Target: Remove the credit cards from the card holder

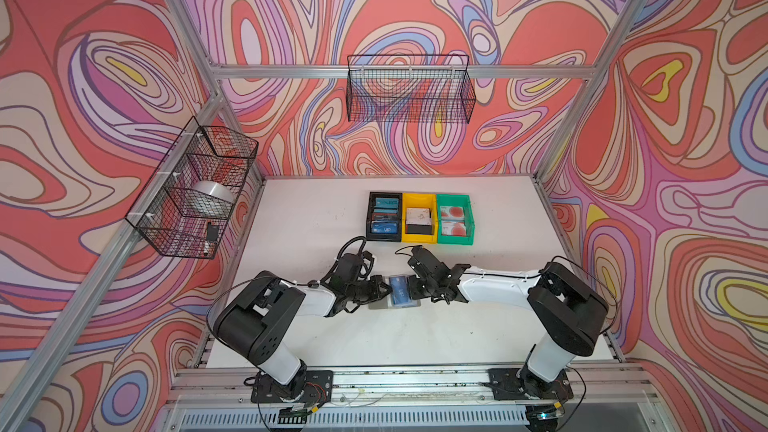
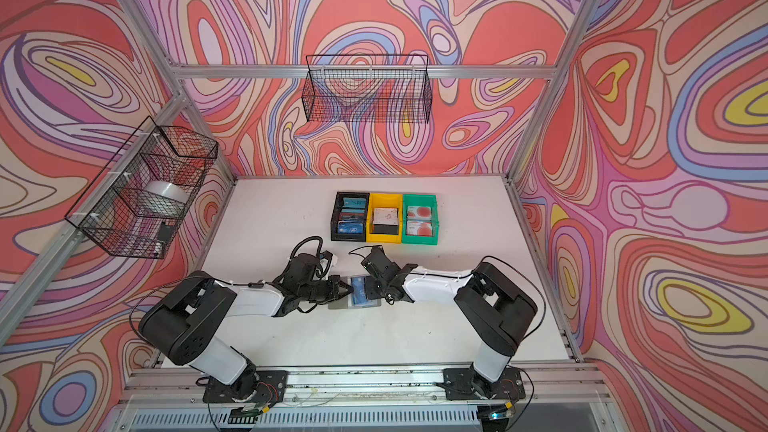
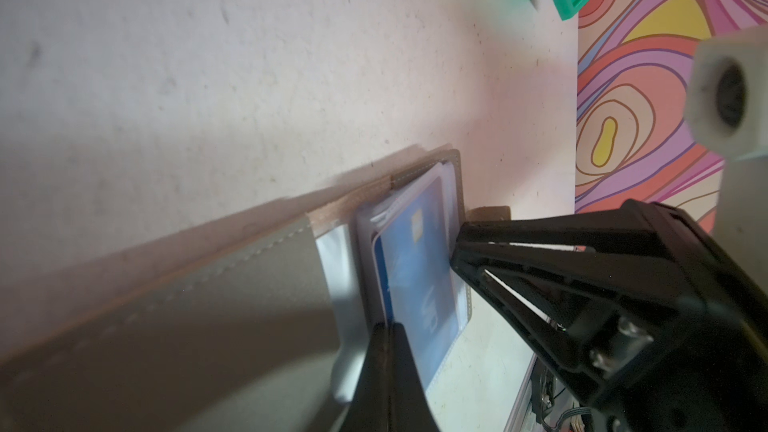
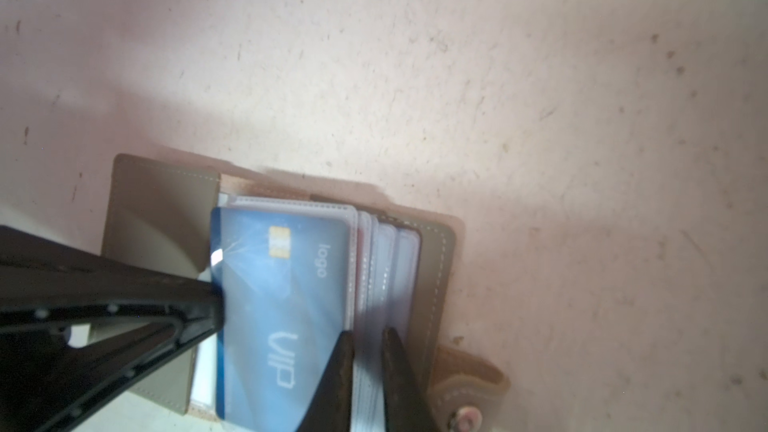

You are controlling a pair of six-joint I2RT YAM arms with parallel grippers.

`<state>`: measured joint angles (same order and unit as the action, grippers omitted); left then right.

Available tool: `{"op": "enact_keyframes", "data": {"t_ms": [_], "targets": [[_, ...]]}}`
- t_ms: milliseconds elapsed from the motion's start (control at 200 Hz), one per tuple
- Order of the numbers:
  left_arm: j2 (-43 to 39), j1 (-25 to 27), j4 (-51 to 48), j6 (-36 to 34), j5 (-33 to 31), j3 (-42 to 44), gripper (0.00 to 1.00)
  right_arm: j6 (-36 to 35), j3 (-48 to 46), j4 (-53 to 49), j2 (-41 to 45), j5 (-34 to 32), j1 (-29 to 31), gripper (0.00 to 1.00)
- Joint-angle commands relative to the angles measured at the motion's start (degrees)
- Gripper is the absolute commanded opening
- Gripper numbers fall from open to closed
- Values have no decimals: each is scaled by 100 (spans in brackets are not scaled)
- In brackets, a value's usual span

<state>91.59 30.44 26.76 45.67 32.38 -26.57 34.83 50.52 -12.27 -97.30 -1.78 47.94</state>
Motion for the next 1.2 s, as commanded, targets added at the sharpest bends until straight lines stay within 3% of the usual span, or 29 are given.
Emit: {"op": "enact_keyframes", "data": {"t_ms": [0, 391, 901, 1192], "targets": [[-40, 15, -336, -175, -108, 31, 0, 68, -224, -542, 51, -77, 53, 17], [-185, 6, -1179, -518, -135, -224, 0, -161, 54, -543, 352, 12, 49, 17], [-609, -112, -2050, -743, -224, -583, 0, -442, 560, -77, -194, 709, 67, 17], [-728, -268, -2360, -853, -303, -583, 0, -381, 582, -130, -386, 645, 69, 17]]}}
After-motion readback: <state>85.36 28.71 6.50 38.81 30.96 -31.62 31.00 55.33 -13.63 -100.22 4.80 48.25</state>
